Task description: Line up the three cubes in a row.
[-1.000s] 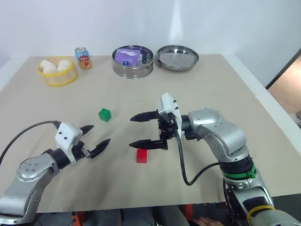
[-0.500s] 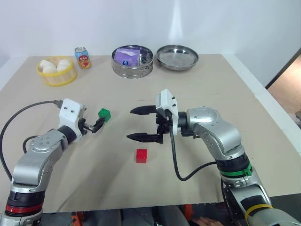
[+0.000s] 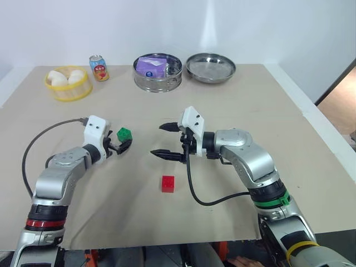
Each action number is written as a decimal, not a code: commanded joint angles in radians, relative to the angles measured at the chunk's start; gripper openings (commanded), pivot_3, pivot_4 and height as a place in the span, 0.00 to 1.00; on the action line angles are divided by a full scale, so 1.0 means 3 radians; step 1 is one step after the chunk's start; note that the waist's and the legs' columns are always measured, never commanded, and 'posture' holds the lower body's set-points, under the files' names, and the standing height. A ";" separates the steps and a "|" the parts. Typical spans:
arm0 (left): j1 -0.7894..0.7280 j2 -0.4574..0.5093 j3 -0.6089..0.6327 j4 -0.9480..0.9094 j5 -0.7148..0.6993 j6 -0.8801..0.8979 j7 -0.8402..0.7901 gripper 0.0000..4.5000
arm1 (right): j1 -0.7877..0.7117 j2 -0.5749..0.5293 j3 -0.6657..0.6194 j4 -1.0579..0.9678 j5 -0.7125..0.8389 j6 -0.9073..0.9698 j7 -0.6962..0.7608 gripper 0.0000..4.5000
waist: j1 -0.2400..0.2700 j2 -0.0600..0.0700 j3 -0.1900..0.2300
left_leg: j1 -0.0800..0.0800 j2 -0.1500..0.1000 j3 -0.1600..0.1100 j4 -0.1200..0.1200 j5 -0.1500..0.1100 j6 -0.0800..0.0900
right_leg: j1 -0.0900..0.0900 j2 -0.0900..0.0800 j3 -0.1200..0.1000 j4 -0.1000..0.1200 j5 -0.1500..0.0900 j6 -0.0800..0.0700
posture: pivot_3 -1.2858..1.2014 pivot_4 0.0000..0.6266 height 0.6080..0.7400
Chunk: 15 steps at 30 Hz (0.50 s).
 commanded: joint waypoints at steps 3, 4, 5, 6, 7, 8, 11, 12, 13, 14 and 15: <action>-0.0283 0.0015 -0.0096 0.0245 0.0156 -0.0095 -0.0079 1.00 | -0.0086 0.0040 -0.0038 0.0038 -0.0065 -0.0116 -0.0102 0.99 | 0.0000 0.0000 0.0000 | 0.0000 0.0000 0.0000 0.0000 0.0000 0.0000 | 0.0000 0.0001 0.0000 0.0000 0.0000 0.0000 | 0.52 0.24 1.00; -0.0334 0.0016 -0.0115 0.0300 0.0179 -0.0069 -0.0078 1.00 | -0.0092 0.0042 -0.0037 0.0048 -0.0076 -0.0128 -0.0112 0.99 | 0.0000 0.0000 0.0000 | 0.0001 0.0000 0.0000 0.0000 0.0000 0.0000 | 0.0000 0.0001 0.0000 0.0000 0.0000 0.0000 | 0.52 0.24 1.00; -0.0372 0.0014 -0.0127 0.0341 0.0193 -0.0047 -0.0080 1.00 | -0.0095 0.0042 -0.0036 0.0054 -0.0085 -0.0136 -0.0119 0.99 | 0.0000 0.0000 0.0000 | 0.0001 0.0000 0.0000 0.0000 0.0000 0.0000 | 0.0000 0.0001 0.0000 0.0000 0.0001 0.0000 | 0.52 0.24 1.00; -0.0412 0.0007 -0.0125 0.0394 0.0198 -0.0010 -0.0068 0.94 | -0.0097 0.0043 -0.0035 0.0055 -0.0090 -0.0141 -0.0123 1.00 | -0.0002 0.0000 0.0000 | 0.0001 0.0000 0.0000 0.0000 0.0000 0.0000 | 0.0000 0.0001 0.0000 0.0000 0.0001 0.0000 | 0.52 0.24 1.00; -0.0437 0.0003 -0.0129 0.0436 0.0211 -0.0009 -0.0067 0.91 | -0.0095 0.0044 -0.0035 0.0053 -0.0095 -0.0145 -0.0124 1.00 | -0.0002 0.0000 0.0000 | 0.0000 0.0000 0.0000 0.0000 0.0000 0.0000 | -0.0001 0.0001 0.0000 0.0000 0.0001 0.0000 | 0.52 0.24 1.00; -0.0451 -0.0001 -0.0128 0.0463 0.0215 -0.0018 -0.0074 0.85 | -0.0092 0.0044 -0.0035 0.0049 -0.0097 -0.0145 -0.0125 1.00 | -0.0002 0.0000 0.0000 | 0.0000 0.0000 0.0000 0.0000 0.0000 0.0000 | -0.0001 0.0001 0.0000 0.0000 0.0001 0.0000 | 0.52 0.24 1.00; -0.0501 -0.0022 -0.0123 0.0538 0.0212 0.0039 -0.0075 0.62 | -0.0081 0.0045 -0.0028 0.0046 -0.0111 -0.0150 -0.0136 1.00 | -0.0001 0.0000 0.0000 | 0.0000 0.0000 0.0000 0.0000 0.0000 0.0000 | -0.0001 0.0002 0.0000 0.0000 0.0000 0.0000 | 0.52 0.24 1.00; -0.0516 -0.0029 -0.0119 0.0560 0.0216 0.0063 -0.0068 0.54 | -0.0078 0.0045 -0.0026 0.0044 -0.0114 -0.0152 -0.0140 1.00 | -0.0001 0.0000 0.0000 | -0.0001 0.0000 0.0000 -0.0001 0.0000 0.0000 | -0.0001 0.0001 0.0000 0.0000 0.0000 0.0000 | 0.52 0.24 1.00; -0.0525 -0.0025 -0.0125 0.0572 0.0219 0.0088 -0.0081 0.51 | -0.0076 0.0044 -0.0026 0.0041 -0.0115 -0.0150 -0.0143 1.00 | -0.0001 0.0000 0.0000 | -0.0001 0.0000 0.0000 -0.0001 0.0000 0.0000 | -0.0001 0.0001 0.0000 0.0000 0.0000 0.0000 | 0.52 0.24 1.00; -0.0531 -0.0019 -0.0126 0.0590 0.0226 0.0113 -0.0084 0.42 | -0.0077 0.0040 -0.0030 0.0041 -0.0114 -0.0149 -0.0142 1.00 | -0.0001 0.0000 0.0000 | -0.0001 0.0000 0.0000 0.0000 0.0000 0.0000 | -0.0001 0.0001 0.0000 0.0000 0.0000 0.0000 | 0.52 0.24 1.00; -0.0536 -0.0014 -0.0124 0.0605 0.0232 0.0125 -0.0094 0.30 | -0.0078 0.0037 -0.0033 0.0041 -0.0114 -0.0150 -0.0140 1.00 | -0.0001 0.0000 0.0000 | -0.0001 0.0000 0.0000 0.0000 0.0000 0.0000 | -0.0001 0.0001 0.0000 0.0000 0.0000 0.0001 | 0.52 0.24 1.00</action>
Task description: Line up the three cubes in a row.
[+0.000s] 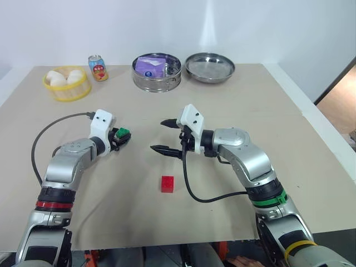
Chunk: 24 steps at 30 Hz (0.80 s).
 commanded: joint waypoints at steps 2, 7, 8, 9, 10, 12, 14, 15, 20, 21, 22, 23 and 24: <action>-0.0092 0.0031 0.0031 0.0041 0.0041 0.0079 -0.0010 0.30 | -0.0055 -0.0007 -0.0037 -0.0055 -0.0002 -0.0048 -0.0011 1.00 | -0.0001 0.0000 0.0000 | 0.0001 0.0000 0.0000 0.0000 0.0000 0.0000 | 0.0000 0.0000 0.0000 0.0001 0.0001 0.0000 | 0.52 0.24 1.00; -0.0074 0.0319 -0.0150 -0.0215 0.0064 0.0013 -0.0465 0.30 | -0.0046 -0.0086 -0.0107 -0.0154 0.0097 -0.0014 0.0099 1.00 | -0.0004 0.0000 0.0000 | 0.0002 0.0000 0.0000 0.0000 0.0001 0.0000 | 0.0000 0.0001 0.0000 0.0003 0.0001 0.0000 | 0.52 0.24 1.00; -0.0019 0.0456 -0.0200 -0.0402 0.0034 -0.0064 -0.0686 0.30 | -0.0037 -0.0135 -0.0118 -0.0192 0.0116 -0.0008 0.0141 1.00 | -0.0004 0.0000 0.0000 | 0.0002 0.0000 0.0000 0.0000 0.0000 0.0000 | 0.0000 0.0001 0.0001 0.0003 0.0000 -0.0001 | 0.52 0.24 1.00; 0.0047 0.0588 -0.0246 -0.0567 0.0019 -0.0166 -0.0892 0.30 | -0.0028 -0.0177 -0.0129 -0.0222 0.0130 -0.0001 0.0173 1.00 | -0.0003 0.0000 0.0000 | 0.0001 0.0000 0.0000 0.0000 0.0001 0.0000 | -0.0001 0.0001 0.0001 0.0003 0.0000 -0.0001 | 0.52 0.24 1.00; 0.0144 0.0735 -0.0269 -0.0752 -0.0026 -0.0255 -0.1128 0.30 | -0.0017 -0.0226 -0.0138 -0.0246 0.0139 0.0001 0.0207 1.00 | -0.0006 0.0000 0.0001 | -0.0001 0.0000 0.0000 -0.0001 0.0001 0.0000 | -0.0003 0.0001 0.0000 0.0003 0.0000 -0.0001 | 0.52 0.24 1.00; 0.0362 0.0983 -0.0238 -0.1058 -0.0161 -0.0344 -0.1509 0.30 | 0.0008 -0.0313 -0.0140 -0.0281 0.0148 -0.0007 0.0252 1.00 | -0.0003 0.0001 0.0001 | -0.0004 0.0000 0.0001 -0.0002 0.0000 -0.0001 | -0.0006 -0.0001 0.0001 0.0002 -0.0002 -0.0004 | 0.52 0.24 1.00; 0.0608 0.1162 -0.0145 -0.1330 -0.0327 -0.0480 -0.1868 0.30 | 0.0040 -0.0382 -0.0143 -0.0305 0.0151 -0.0021 0.0286 1.00 | -0.0006 0.0000 0.0000 | -0.0003 0.0000 0.0001 -0.0004 -0.0001 -0.0002 | -0.0007 -0.0002 0.0001 0.0003 -0.0006 -0.0007 | 0.52 0.24 1.00; 0.0764 0.1256 -0.0108 -0.1445 -0.0374 -0.0596 -0.2033 0.30 | 0.0056 -0.0408 -0.0140 -0.0314 0.0144 -0.0031 0.0296 1.00 | -0.0008 0.0001 0.0001 | -0.0003 0.0001 0.0002 -0.0006 -0.0003 -0.0004 | -0.0007 -0.0002 0.0001 0.0000 -0.0007 -0.0007 | 0.52 0.24 1.00; 0.1197 0.1483 -0.0059 -0.1582 -0.0414 -0.0956 -0.2446 0.30 | 0.0068 -0.0433 -0.0112 -0.0338 0.0161 -0.0044 0.0321 1.00 | -0.0005 0.0002 0.0001 | -0.0001 0.0006 0.0003 -0.0008 -0.0005 -0.0005 | -0.0010 0.0001 -0.0001 0.0003 -0.0015 -0.0013 | 0.52 0.24 1.00; 0.1238 0.1479 -0.0054 -0.1577 -0.0414 -0.1024 -0.2482 0.30 | 0.0066 -0.0427 -0.0104 -0.0344 0.0165 -0.0044 0.0328 1.00 | -0.0004 0.0002 0.0001 | -0.0001 0.0006 0.0003 -0.0008 -0.0004 -0.0004 | -0.0010 0.0002 -0.0002 0.0005 -0.0017 -0.0016 | 0.52 0.24 1.00; 0.1262 0.1472 -0.0052 -0.1571 -0.0427 -0.1055 -0.2507 0.30 | 0.0064 -0.0422 -0.0096 -0.0348 0.0167 -0.0043 0.0335 1.00 | -0.0002 0.0002 0.0001 | 0.0000 0.0006 0.0003 -0.0007 -0.0004 -0.0004 | -0.0010 0.0002 -0.0002 0.0007 -0.0020 -0.0020 | 0.52 0.24 1.00; 0.1276 0.1452 -0.0060 -0.1554 -0.0415 -0.1114 -0.2519 0.30 | 0.0063 -0.0421 -0.0086 -0.0349 0.0166 -0.0049 0.0344 1.00 | -0.0002 0.0002 0.0001 | 0.0001 0.0006 0.0003 -0.0005 -0.0003 -0.0003 | -0.0009 0.0002 -0.0001 0.0008 -0.0022 -0.0025 | 0.52 0.24 1.00; 0.1282 0.1435 -0.0071 -0.1539 -0.0415 -0.1159 -0.2541 0.30 | 0.0063 -0.0421 -0.0079 -0.0350 0.0165 -0.0053 0.0352 1.00 | -0.0002 0.0002 0.0001 | 0.0001 0.0007 0.0003 -0.0003 -0.0003 -0.0003 | -0.0009 0.0001 -0.0001 0.0009 -0.0021 -0.0025 | 0.52 0.24 1.00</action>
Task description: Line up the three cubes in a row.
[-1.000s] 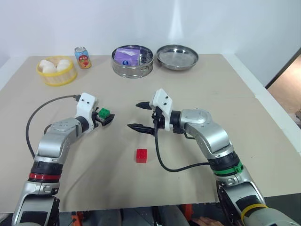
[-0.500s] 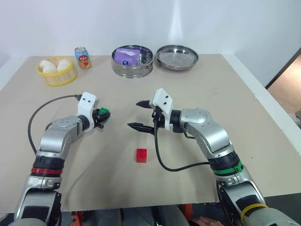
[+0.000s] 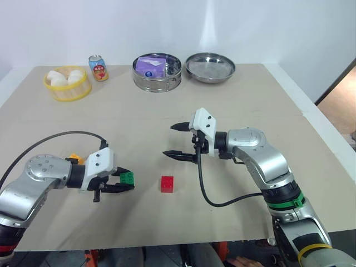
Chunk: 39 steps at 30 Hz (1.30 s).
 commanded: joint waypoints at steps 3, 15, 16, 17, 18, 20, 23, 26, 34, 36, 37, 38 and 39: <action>0.0012 -0.0061 0.0079 -0.0015 -0.0051 -0.0313 -0.0114 0.30 | -0.0055 0.0000 -0.0018 -0.0146 0.0046 -0.0059 0.0059 1.00 | 0.0001 0.0000 0.0000 | -0.0001 0.0000 0.0001 0.0004 0.0000 0.0000 | 0.0001 -0.0001 0.0001 0.0000 0.0002 0.0002 | 0.52 0.24 1.00; -0.0170 -0.0402 -0.0113 0.0350 0.0071 -0.0614 -0.0141 0.30 | -0.0020 -0.0039 -0.0031 -0.0287 0.0137 0.0052 0.0136 1.00 | 0.0001 0.0000 0.0000 | -0.0001 0.0001 0.0000 0.0002 0.0000 0.0000 | 0.0000 0.0003 0.0001 0.0003 0.0006 0.0012 | 0.52 0.24 1.00; -0.0189 -0.0403 -0.0136 0.0378 0.0081 -0.0630 -0.0169 0.30 | -0.0021 -0.0040 -0.0029 -0.0295 0.0137 0.0060 0.0133 1.00 | 0.0001 0.0000 0.0000 | 0.0000 0.0002 0.0000 0.0002 0.0000 0.0000 | 0.0000 0.0003 0.0001 0.0004 0.0006 0.0012 | 0.52 0.24 1.00; -0.0208 -0.0400 -0.0160 0.0406 0.0100 -0.0654 -0.0201 0.30 | -0.0023 -0.0040 -0.0027 -0.0301 0.0138 0.0069 0.0129 1.00 | 0.0001 0.0000 0.0000 | 0.0000 0.0002 0.0000 0.0003 0.0000 0.0000 | 0.0000 0.0003 0.0001 0.0005 0.0006 0.0012 | 0.52 0.24 1.00; -0.0230 -0.0396 -0.0186 0.0439 0.0124 -0.0686 -0.0235 0.30 | -0.0025 -0.0042 -0.0024 -0.0307 0.0140 0.0078 0.0127 1.00 | 0.0001 0.0000 0.0000 | 0.0000 0.0002 0.0000 0.0003 0.0000 0.0000 | 0.0000 0.0003 0.0001 0.0005 0.0006 0.0012 | 0.52 0.24 1.00; -0.0263 -0.0391 -0.0219 0.0498 0.0158 -0.0728 -0.0279 0.30 | -0.0026 -0.0048 -0.0020 -0.0324 0.0153 0.0108 0.0135 1.00 | 0.0001 0.0000 0.0000 | 0.0000 0.0002 0.0000 0.0003 0.0000 0.0000 | 0.0000 0.0003 0.0001 0.0006 0.0006 0.0012 | 0.52 0.24 1.00; -0.0312 -0.0398 -0.0255 0.0597 0.0209 -0.0799 -0.0320 0.30 | -0.0011 -0.0072 -0.0025 -0.0378 0.0242 0.0204 0.0204 1.00 | 0.0001 0.0000 0.0000 | 0.0001 0.0002 0.0000 0.0003 0.0000 0.0000 | -0.0001 0.0004 0.0001 0.0008 0.0006 0.0011 | 0.52 0.24 1.00; -0.0375 -0.0419 -0.0307 0.0716 0.0278 -0.0895 -0.0357 0.30 | 0.0038 -0.0090 -0.0050 -0.0448 0.0368 0.0245 0.0301 1.00 | 0.0002 0.0000 0.0000 | 0.0001 0.0002 0.0000 0.0003 0.0000 0.0000 | -0.0001 0.0004 0.0001 0.0010 0.0005 0.0010 | 0.52 0.24 1.00; -0.0430 -0.0450 -0.0377 0.0830 0.0347 -0.0977 -0.0420 0.30 | 0.0194 -0.0240 0.0004 -0.0632 0.0584 0.0037 0.0710 1.00 | 0.0001 0.0000 0.0000 | 0.0002 0.0002 0.0000 0.0005 0.0000 0.0000 | -0.0001 0.0004 0.0001 0.0016 0.0003 0.0010 | 0.52 0.24 1.00; -0.0434 -0.0449 -0.0385 0.0835 0.0357 -0.0986 -0.0426 0.30 | 0.0203 -0.0241 0.0019 -0.0617 0.0570 0.0001 0.0715 1.00 | 0.0001 0.0000 0.0000 | 0.0004 0.0002 0.0000 0.0005 0.0000 0.0000 | -0.0001 0.0004 0.0001 0.0018 0.0002 0.0009 | 0.52 0.24 1.00; -0.0436 -0.0447 -0.0392 0.0842 0.0368 -0.0999 -0.0430 0.30 | 0.0204 -0.0240 0.0029 -0.0601 0.0550 -0.0030 0.0716 1.00 | 0.0001 0.0000 0.0000 | 0.0004 0.0002 0.0000 0.0005 0.0000 0.0000 | -0.0001 0.0004 0.0001 0.0018 0.0001 0.0008 | 0.52 0.24 1.00; -0.0437 -0.0444 -0.0398 0.0852 0.0379 -0.1013 -0.0435 0.30 | 0.0203 -0.0243 0.0039 -0.0588 0.0532 -0.0053 0.0722 1.00 | 0.0001 0.0000 0.0000 | 0.0004 0.0002 0.0000 0.0006 0.0000 0.0000 | -0.0001 0.0004 0.0001 0.0020 0.0001 0.0007 | 0.52 0.24 1.00; -0.0437 -0.0437 -0.0408 0.0863 0.0393 -0.1030 -0.0449 0.30 | 0.0202 -0.0246 0.0048 -0.0578 0.0518 -0.0070 0.0730 1.00 | 0.0001 0.0000 0.0000 | 0.0005 0.0002 0.0000 0.0006 0.0000 0.0000 | -0.0001 0.0004 0.0001 0.0020 0.0001 0.0007 | 0.52 0.24 1.00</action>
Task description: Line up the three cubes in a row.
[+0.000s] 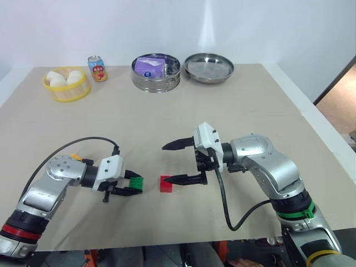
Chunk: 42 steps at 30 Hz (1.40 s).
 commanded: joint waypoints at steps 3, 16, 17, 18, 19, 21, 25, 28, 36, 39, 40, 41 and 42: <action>-0.0057 0.0021 -0.0003 0.0060 0.0081 -0.0170 -0.0047 0.30 | -0.0024 -0.0019 0.0021 -0.0065 -0.0031 -0.0165 0.0036 1.00 | 0.0000 0.0000 0.0000 | 0.0002 0.0000 0.0000 0.0001 0.0000 0.0000 | 0.0000 0.0000 0.0000 0.0004 0.0000 -0.0001 | 0.52 0.24 1.00; -0.0162 -0.0027 -0.0028 0.0253 0.0113 -0.0219 -0.0062 0.30 | 0.0002 -0.0027 0.0041 -0.0050 -0.0078 -0.0177 0.0012 1.00 | 0.0000 0.0000 0.0000 | 0.0004 0.0001 0.0000 0.0005 0.0002 0.0002 | 0.0002 0.0002 0.0000 0.0007 -0.0005 -0.0010 | 0.52 0.24 1.00; -0.0159 -0.0021 -0.0033 0.0264 0.0119 -0.0216 -0.0070 0.30 | 0.0003 -0.0026 0.0042 -0.0048 -0.0083 -0.0180 0.0010 1.00 | 0.0000 0.0000 0.0000 | 0.0004 0.0001 0.0000 0.0005 0.0002 0.0003 | 0.0002 0.0002 0.0000 0.0007 -0.0004 -0.0011 | 0.52 0.24 1.00; -0.0157 -0.0017 -0.0036 0.0272 0.0122 -0.0217 -0.0076 0.41 | 0.0005 -0.0025 0.0042 -0.0047 -0.0086 -0.0181 0.0009 1.00 | 0.0000 0.0000 0.0000 | 0.0005 0.0001 0.0000 0.0005 0.0002 0.0003 | 0.0002 0.0002 0.0000 0.0007 -0.0004 -0.0011 | 0.52 0.24 1.00; -0.0156 -0.0015 -0.0035 0.0276 0.0123 -0.0218 -0.0078 0.53 | 0.0006 -0.0024 0.0043 -0.0047 -0.0088 -0.0182 0.0008 1.00 | 0.0000 0.0000 0.0000 | 0.0005 0.0001 0.0000 0.0005 0.0003 0.0003 | 0.0003 0.0002 0.0000 0.0007 -0.0004 -0.0011 | 0.52 0.24 1.00; -0.0157 0.0000 -0.0003 0.0265 0.0108 -0.0199 -0.0075 0.67 | 0.0010 -0.0024 0.0043 -0.0052 -0.0085 -0.0175 0.0008 1.00 | 0.0000 0.0000 0.0000 | 0.0006 0.0002 0.0000 0.0005 0.0003 0.0003 | 0.0003 0.0003 0.0000 0.0008 -0.0004 -0.0012 | 0.52 0.24 1.00; -0.0110 0.0107 0.0119 0.0121 0.0020 -0.0097 -0.0094 0.95 | 0.0015 -0.0022 0.0037 -0.0059 -0.0072 -0.0154 0.0018 1.00 | 0.0000 0.0000 0.0000 | 0.0005 0.0003 0.0000 0.0004 0.0003 0.0003 | 0.0002 0.0004 0.0000 0.0008 -0.0005 -0.0013 | 0.52 0.24 1.00; -0.0045 0.0244 0.0273 -0.0060 -0.0083 0.0067 -0.0048 0.98 | 0.0015 -0.0023 0.0042 -0.0054 -0.0078 -0.0166 0.0029 1.00 | 0.0000 0.0000 0.0000 | 0.0004 0.0005 0.0000 0.0003 0.0002 0.0003 | 0.0001 0.0004 0.0000 0.0008 -0.0004 -0.0010 | 0.52 0.24 1.00; 0.0454 0.0552 0.1522 -0.0701 -0.0721 0.1367 0.0684 0.98 | -0.0021 -0.0010 0.0029 0.0018 -0.0072 -0.0225 0.0073 1.00 | -0.0016 0.0000 0.0001 | 0.0007 0.0019 0.0000 -0.0004 0.0002 0.0003 | -0.0003 0.0017 -0.0001 0.0009 -0.0009 -0.0019 | 0.52 0.24 1.00; 0.0723 0.0322 0.2008 -0.0833 -0.0637 0.1530 0.1266 0.98 | -0.0042 0.0006 0.0041 0.0073 -0.0079 -0.0280 0.0109 1.00 | -0.0016 0.0000 0.0001 | 0.0011 0.0021 0.0000 -0.0007 0.0002 0.0002 | -0.0001 0.0018 -0.0003 0.0009 -0.0013 -0.0026 | 0.52 0.24 1.00; 0.0775 0.0211 0.2123 -0.0859 -0.0585 0.1531 0.1487 0.98 | -0.0051 0.0015 0.0045 0.0090 -0.0082 -0.0294 0.0118 1.00 | -0.0016 0.0000 0.0001 | 0.0013 0.0020 0.0001 -0.0008 0.0002 0.0002 | 0.0001 0.0017 -0.0002 0.0009 -0.0013 -0.0026 | 0.52 0.24 1.00; 0.0839 0.0102 0.2210 -0.0865 -0.0481 0.1525 0.1732 0.98 | -0.0066 0.0031 0.0049 0.0112 -0.0087 -0.0309 0.0122 1.00 | -0.0014 0.0000 0.0001 | 0.0013 0.0020 0.0001 -0.0008 0.0002 0.0002 | 0.0001 0.0017 -0.0002 0.0009 -0.0013 -0.0026 | 0.52 0.24 1.00; 0.0903 0.0004 0.2273 -0.0879 -0.0420 0.1513 0.1903 0.98 | -0.0081 0.0045 0.0051 0.0135 -0.0091 -0.0325 0.0125 1.00 | -0.0012 -0.0001 0.0000 | 0.0013 0.0020 0.0001 -0.0008 0.0002 0.0002 | 0.0002 0.0017 -0.0003 0.0009 -0.0012 -0.0024 | 0.52 0.24 1.00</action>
